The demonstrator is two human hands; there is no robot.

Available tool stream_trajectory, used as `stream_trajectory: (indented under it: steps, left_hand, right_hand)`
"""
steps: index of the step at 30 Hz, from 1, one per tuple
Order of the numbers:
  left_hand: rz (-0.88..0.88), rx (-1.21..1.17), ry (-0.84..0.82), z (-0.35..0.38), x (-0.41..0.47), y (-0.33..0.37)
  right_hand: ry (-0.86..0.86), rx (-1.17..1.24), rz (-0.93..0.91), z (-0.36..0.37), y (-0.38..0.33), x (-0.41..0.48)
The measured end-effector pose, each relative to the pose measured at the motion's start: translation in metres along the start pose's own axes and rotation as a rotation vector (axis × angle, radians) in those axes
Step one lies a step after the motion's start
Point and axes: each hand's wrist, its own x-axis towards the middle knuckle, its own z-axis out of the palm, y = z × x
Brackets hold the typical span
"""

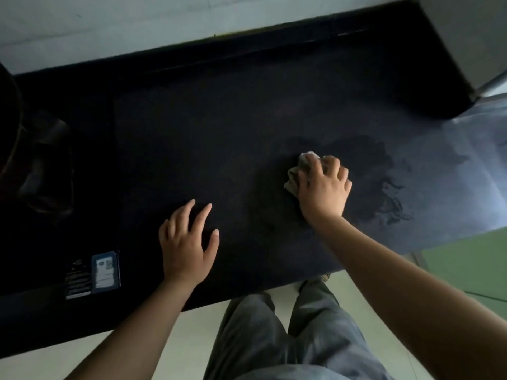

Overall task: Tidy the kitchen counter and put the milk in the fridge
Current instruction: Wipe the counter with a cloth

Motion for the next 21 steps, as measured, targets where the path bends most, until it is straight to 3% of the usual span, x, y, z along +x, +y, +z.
stream_trajectory:
  steps: [2, 5, 10, 12, 17, 21]
  left_hand:
    - [0.001, -0.002, -0.009, 0.000, 0.000, -0.001]
    - [0.006, -0.008, -0.002, 0.001, 0.001, -0.001]
    - [0.012, -0.009, 0.012, 0.002, 0.000, -0.003]
    - [0.014, -0.008, 0.008, 0.002, 0.000, -0.003]
    - [-0.002, 0.001, -0.012, 0.002, 0.001, -0.002]
    - [-0.008, 0.002, -0.010, 0.001, 0.001, -0.001]
  right_hand:
    - [-0.008, -0.004, -0.012, 0.008, -0.022, 0.003]
    - [-0.061, 0.002, -0.173, 0.013, -0.038, -0.024]
    - [-0.101, -0.023, -0.446, 0.002, 0.000, -0.070]
    - [-0.074, -0.038, -0.399, -0.004, 0.012, -0.055]
    - [-0.013, -0.022, -0.027, 0.004, -0.022, 0.018]
    - [-0.030, -0.007, -0.085, 0.019, -0.054, 0.017]
